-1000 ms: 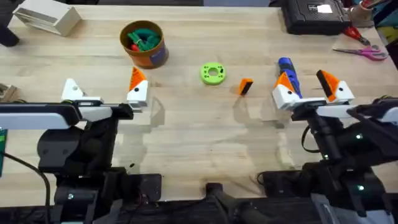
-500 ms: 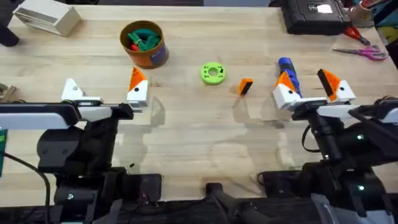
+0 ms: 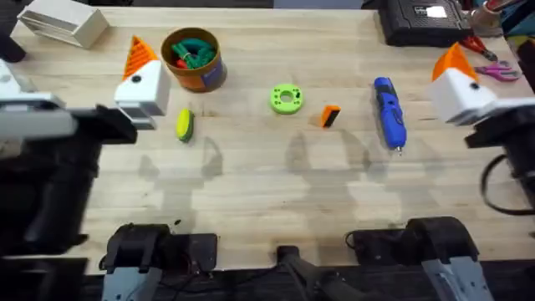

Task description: Pick up the gripper from the table and insert it into the empty holder that is missing its gripper. Then pick up a screw, insert it into the mounting hole, and use the screwdriver to tighten it. Finally, clean up the table by picking up the vegetable and placing it into the bucket.

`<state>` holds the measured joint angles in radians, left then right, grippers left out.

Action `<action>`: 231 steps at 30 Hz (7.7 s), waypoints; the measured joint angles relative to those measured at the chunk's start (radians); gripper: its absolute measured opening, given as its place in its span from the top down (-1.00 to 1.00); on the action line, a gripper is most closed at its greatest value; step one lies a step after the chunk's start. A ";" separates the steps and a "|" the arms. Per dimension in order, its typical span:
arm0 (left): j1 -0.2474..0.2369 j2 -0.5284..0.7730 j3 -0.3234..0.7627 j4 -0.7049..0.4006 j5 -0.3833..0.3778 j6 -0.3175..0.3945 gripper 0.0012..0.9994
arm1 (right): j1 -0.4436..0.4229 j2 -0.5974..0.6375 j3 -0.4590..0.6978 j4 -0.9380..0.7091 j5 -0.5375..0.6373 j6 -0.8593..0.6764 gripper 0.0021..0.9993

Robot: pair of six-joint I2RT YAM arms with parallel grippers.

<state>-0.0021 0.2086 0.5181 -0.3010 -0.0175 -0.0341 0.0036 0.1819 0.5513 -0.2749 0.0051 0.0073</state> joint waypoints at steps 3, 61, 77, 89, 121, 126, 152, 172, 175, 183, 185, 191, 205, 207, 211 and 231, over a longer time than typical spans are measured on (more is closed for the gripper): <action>0.000 0.118 0.120 -0.123 -0.004 0.000 -0.97 | 0.000 0.123 0.144 -0.135 -0.001 0.000 -0.98; 0.075 0.904 0.718 -0.923 0.022 0.099 -0.97 | 0.000 0.928 0.694 -0.914 -0.003 0.000 -0.98; 0.005 1.047 0.594 -0.717 0.032 0.039 -0.97 | 0.000 0.928 0.694 -0.916 -0.003 0.000 -0.98; -0.037 1.207 0.559 -0.613 0.053 -0.012 -0.97 | 0.000 0.928 0.694 -0.916 -0.003 0.000 -0.98; 0.051 1.270 0.303 -0.286 0.172 0.103 -0.98 | 0.000 0.928 0.694 -0.916 -0.003 0.000 -0.98; 0.051 1.348 0.308 -0.282 0.202 0.101 -0.94 | 0.000 0.928 0.694 -0.916 -0.003 0.000 -0.98; 0.044 1.348 0.333 -0.270 0.205 0.098 0.98 | 0.000 0.928 0.694 -0.916 -0.003 0.000 -0.98; 0.044 1.283 0.428 -0.400 0.182 0.098 0.98 | 0.000 0.928 0.694 -0.916 -0.003 0.000 -0.98; 0.044 1.235 0.478 -0.440 0.182 0.098 0.98 | 0.000 0.928 0.694 -0.916 -0.003 0.000 -0.98; 0.044 1.064 0.532 -0.482 0.179 0.098 0.98 | 0.000 0.928 0.694 -0.916 -0.003 0.000 -0.98; 0.044 1.031 0.532 -0.493 0.174 0.098 0.98 | 0.000 0.928 0.694 -0.916 -0.003 0.000 -0.98; 0.044 0.979 0.532 -0.520 0.155 0.098 0.98 | 0.000 0.928 0.694 -0.913 -0.003 0.000 -0.98; 0.044 0.974 0.532 -0.522 0.148 0.103 0.10 | 0.000 0.928 0.694 -0.912 -0.003 0.000 -0.98; 0.044 0.974 0.532 -0.523 0.148 0.098 -0.20 | 0.000 0.928 0.694 -0.911 -0.003 0.000 -0.98; 0.044 0.974 0.532 -0.522 0.147 0.106 -0.51 | 0.000 0.928 0.694 -0.911 -0.003 0.000 -0.98; 0.044 0.974 0.532 -0.500 0.147 0.117 -0.97 | 0.000 0.928 0.694 -0.911 -0.003 0.000 -0.98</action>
<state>0.0418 1.1824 1.0496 -0.8013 0.1299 0.0826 0.0036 1.1099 1.2449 -1.1862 0.0021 0.0071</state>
